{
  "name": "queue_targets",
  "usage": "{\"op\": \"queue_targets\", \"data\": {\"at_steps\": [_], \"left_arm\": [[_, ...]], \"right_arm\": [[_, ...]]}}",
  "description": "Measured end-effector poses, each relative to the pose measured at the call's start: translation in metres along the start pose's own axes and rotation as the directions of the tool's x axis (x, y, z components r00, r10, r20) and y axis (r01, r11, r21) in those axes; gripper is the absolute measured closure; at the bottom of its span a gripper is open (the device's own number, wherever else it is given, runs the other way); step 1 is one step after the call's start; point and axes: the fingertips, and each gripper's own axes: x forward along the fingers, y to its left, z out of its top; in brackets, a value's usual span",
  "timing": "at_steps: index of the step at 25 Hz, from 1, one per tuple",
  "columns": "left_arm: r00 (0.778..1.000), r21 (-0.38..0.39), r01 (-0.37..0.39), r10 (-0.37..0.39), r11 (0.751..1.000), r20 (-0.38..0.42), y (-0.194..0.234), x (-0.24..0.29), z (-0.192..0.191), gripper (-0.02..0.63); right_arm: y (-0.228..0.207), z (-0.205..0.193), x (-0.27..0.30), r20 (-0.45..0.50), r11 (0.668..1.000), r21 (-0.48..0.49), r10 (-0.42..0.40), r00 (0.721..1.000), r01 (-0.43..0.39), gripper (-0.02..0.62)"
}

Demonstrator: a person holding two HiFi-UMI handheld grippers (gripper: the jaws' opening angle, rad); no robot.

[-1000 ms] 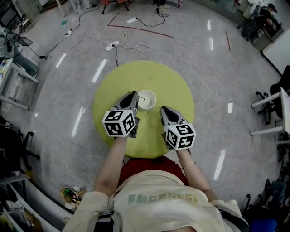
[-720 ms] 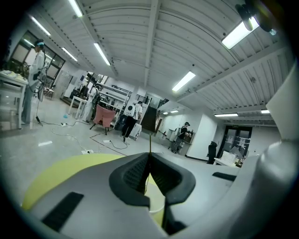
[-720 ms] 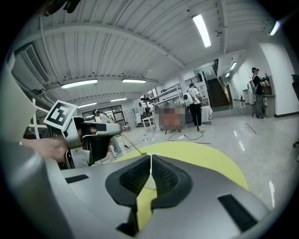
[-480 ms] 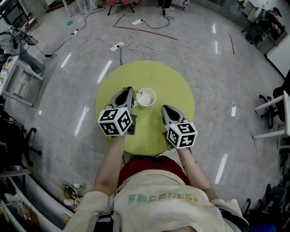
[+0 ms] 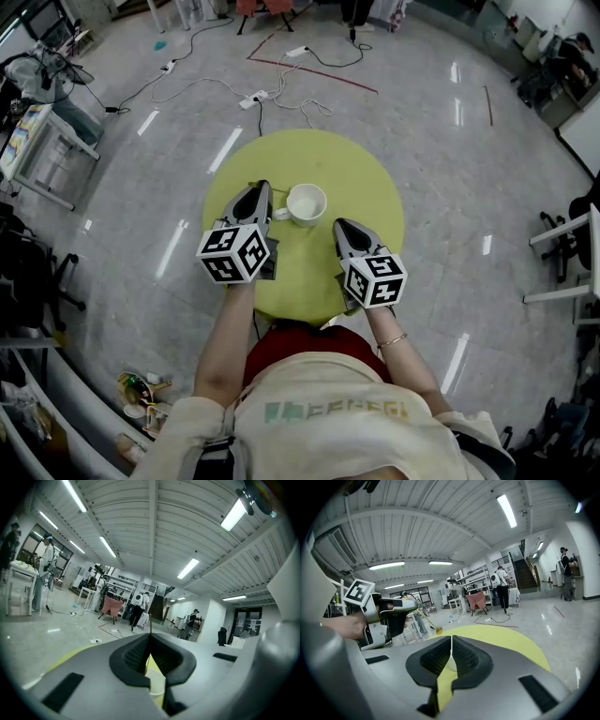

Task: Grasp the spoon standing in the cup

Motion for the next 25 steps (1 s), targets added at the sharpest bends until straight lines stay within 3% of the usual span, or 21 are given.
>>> {"op": "queue_targets", "data": {"at_steps": [25], "left_arm": [[0.985, -0.020, -0.166, 0.167, 0.986, 0.038, 0.040, -0.065, 0.002, 0.581]], "right_arm": [[0.041, -0.003, 0.005, -0.021, 0.993, -0.041, 0.114, 0.993, -0.115, 0.557]]}}
